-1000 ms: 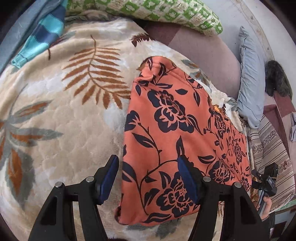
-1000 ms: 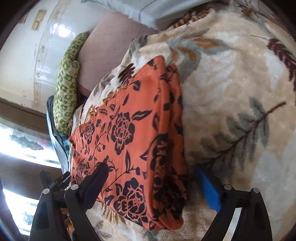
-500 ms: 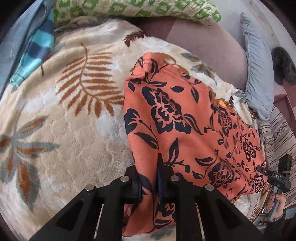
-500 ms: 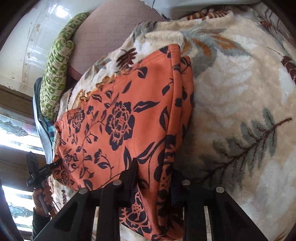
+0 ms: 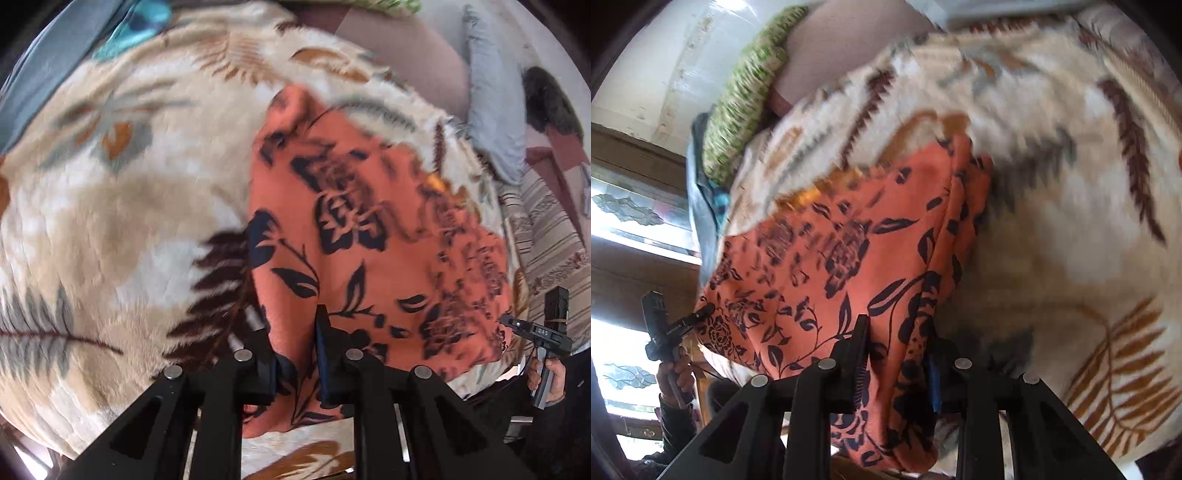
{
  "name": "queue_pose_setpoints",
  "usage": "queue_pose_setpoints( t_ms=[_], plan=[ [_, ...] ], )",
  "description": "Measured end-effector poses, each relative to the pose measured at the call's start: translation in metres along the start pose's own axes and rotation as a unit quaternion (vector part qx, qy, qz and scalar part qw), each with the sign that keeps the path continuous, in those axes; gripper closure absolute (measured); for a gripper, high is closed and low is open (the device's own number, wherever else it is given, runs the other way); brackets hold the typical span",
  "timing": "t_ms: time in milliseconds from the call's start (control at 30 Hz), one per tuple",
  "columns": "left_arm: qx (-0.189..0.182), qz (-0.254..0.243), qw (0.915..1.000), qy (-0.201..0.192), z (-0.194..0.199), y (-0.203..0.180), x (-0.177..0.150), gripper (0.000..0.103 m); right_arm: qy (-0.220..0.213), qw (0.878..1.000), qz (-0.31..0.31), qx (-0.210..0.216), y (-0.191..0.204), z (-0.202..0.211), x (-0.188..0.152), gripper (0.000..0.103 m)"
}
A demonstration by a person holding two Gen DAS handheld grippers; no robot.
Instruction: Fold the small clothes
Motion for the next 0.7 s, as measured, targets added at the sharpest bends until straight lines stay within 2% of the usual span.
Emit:
queue_pose_setpoints(
  t_ms=[67,133,233,300,367,433,467,500,533,600,700],
  plan=[
    [-0.019,0.021,0.9992,-0.027,0.005,0.006,0.002,0.074,-0.022,0.999,-0.023,0.001,-0.014,-0.004,-0.002,0.036],
    [0.011,0.017,0.9985,-0.051,0.023,0.0,0.007,0.07,-0.062,0.998,-0.022,-0.001,-0.01,0.014,0.004,0.036],
    [0.037,-0.037,0.9923,-0.112,0.054,-0.026,0.013,0.057,-0.107,0.992,0.044,-0.04,0.017,0.039,0.02,0.035],
    [0.027,-0.068,0.9878,-0.138,0.066,-0.048,0.011,0.054,-0.126,0.988,0.066,-0.057,0.03,0.044,0.034,0.035],
    [0.007,-0.104,0.9849,-0.138,0.066,-0.073,0.003,0.054,-0.137,0.984,0.078,-0.08,0.037,0.039,0.051,0.035],
    [-0.002,-0.145,0.9812,-0.127,0.057,-0.095,-0.008,0.053,-0.117,0.983,0.084,-0.114,0.033,0.02,0.067,0.036],
    [0.003,-0.165,0.9791,-0.118,0.047,-0.104,-0.015,0.053,-0.107,0.983,0.084,-0.122,0.029,0.011,0.07,0.047],
    [0.014,-0.18,0.9777,-0.107,0.036,-0.113,-0.021,0.053,-0.1,0.983,0.085,-0.125,0.028,0.005,0.072,0.079],
    [0.022,-0.192,0.9765,-0.096,0.025,-0.119,-0.027,0.053,-0.101,0.982,0.09,-0.132,0.032,0.004,0.074,0.085],
    [0.023,-0.204,0.9756,-0.08,0.01,-0.127,-0.037,0.054,-0.117,0.97,0.127,-0.169,0.048,0.008,0.074,0.094],
    [0.016,-0.221,0.972,-0.078,0.0,-0.14,-0.046,0.053,-0.163,0.947,0.154,-0.228,0.056,0.029,0.079,0.095]
  ],
)
Point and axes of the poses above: each gripper's, at about its wrist camera, not at the fingertips, and z roughly against the way its jaws point, y to its left, x to its top, the point moved 6 cm from there along -z, roughly the way its jaws point, and after that the axes turned 1 degree about -y, right-handed, at the moved point
